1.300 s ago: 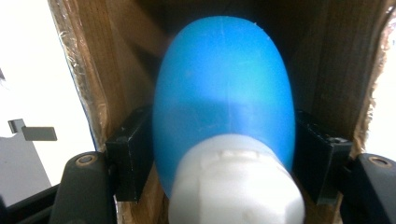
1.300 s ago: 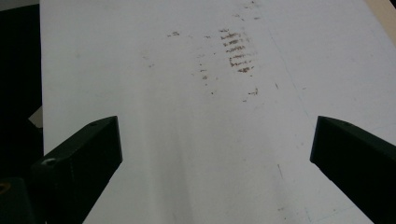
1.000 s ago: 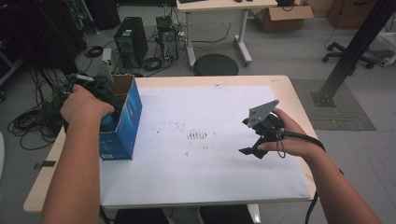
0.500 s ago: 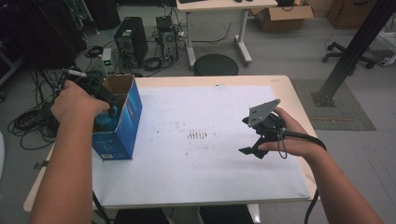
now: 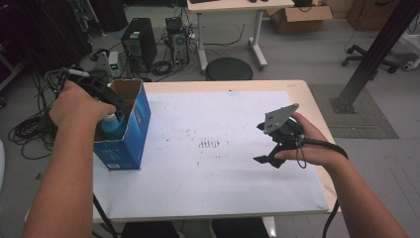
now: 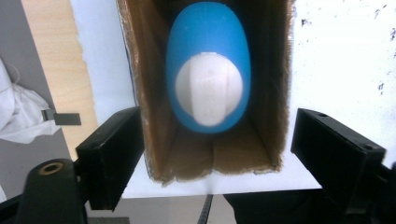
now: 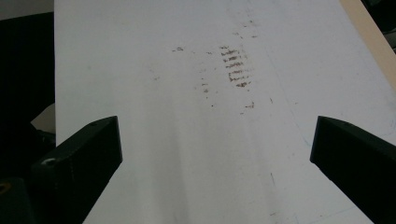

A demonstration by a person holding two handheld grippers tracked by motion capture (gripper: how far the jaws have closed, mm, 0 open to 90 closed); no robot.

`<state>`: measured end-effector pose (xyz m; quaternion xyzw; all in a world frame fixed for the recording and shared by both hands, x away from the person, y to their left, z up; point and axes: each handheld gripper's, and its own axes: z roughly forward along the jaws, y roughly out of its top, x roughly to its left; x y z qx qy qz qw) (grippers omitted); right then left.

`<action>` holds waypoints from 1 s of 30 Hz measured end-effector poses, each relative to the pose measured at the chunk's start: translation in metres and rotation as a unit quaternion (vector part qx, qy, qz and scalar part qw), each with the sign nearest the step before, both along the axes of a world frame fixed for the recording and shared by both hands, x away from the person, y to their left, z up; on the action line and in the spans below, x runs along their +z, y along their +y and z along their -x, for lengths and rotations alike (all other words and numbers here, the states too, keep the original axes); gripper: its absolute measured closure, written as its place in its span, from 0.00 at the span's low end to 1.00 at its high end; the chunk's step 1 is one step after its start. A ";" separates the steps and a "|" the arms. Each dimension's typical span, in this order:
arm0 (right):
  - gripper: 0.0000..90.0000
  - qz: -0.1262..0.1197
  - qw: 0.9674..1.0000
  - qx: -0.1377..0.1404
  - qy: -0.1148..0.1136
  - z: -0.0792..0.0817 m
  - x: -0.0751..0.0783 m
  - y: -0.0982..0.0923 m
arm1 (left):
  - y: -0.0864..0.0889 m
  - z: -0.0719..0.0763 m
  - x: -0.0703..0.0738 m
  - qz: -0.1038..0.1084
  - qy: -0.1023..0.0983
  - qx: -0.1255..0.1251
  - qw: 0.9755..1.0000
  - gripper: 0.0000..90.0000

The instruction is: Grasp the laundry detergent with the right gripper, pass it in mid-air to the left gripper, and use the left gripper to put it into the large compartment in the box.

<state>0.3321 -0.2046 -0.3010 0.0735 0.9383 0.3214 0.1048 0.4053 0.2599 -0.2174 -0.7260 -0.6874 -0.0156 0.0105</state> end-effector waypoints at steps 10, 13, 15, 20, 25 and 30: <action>0.03 -0.001 1.000 0.006 -0.007 0.001 0.010 -0.002 | -0.015 0.007 0.022 -0.005 -0.003 -0.011 1.000 0.09; 0.03 0.000 1.000 0.008 -0.008 0.001 0.011 -0.003 | -0.022 0.009 0.031 -0.008 -0.007 -0.018 1.000 0.08; 0.03 0.000 1.000 0.008 -0.007 0.001 0.011 -0.003 | -0.026 0.011 0.036 -0.011 -0.009 -0.024 1.000 0.07; 0.03 0.001 1.000 0.010 -0.011 0.002 0.014 -0.003 | -0.039 0.015 0.047 -0.016 -0.015 -0.043 0.999 0.03; 0.03 0.002 1.000 0.011 -0.012 0.002 0.018 -0.003 | -0.054 0.018 0.054 -0.017 -0.017 -0.065 0.998 0.00; 0.03 0.002 1.000 0.010 -0.014 0.000 0.026 -0.004 | -0.082 0.022 0.060 -0.013 -0.016 -0.125 0.992 0.00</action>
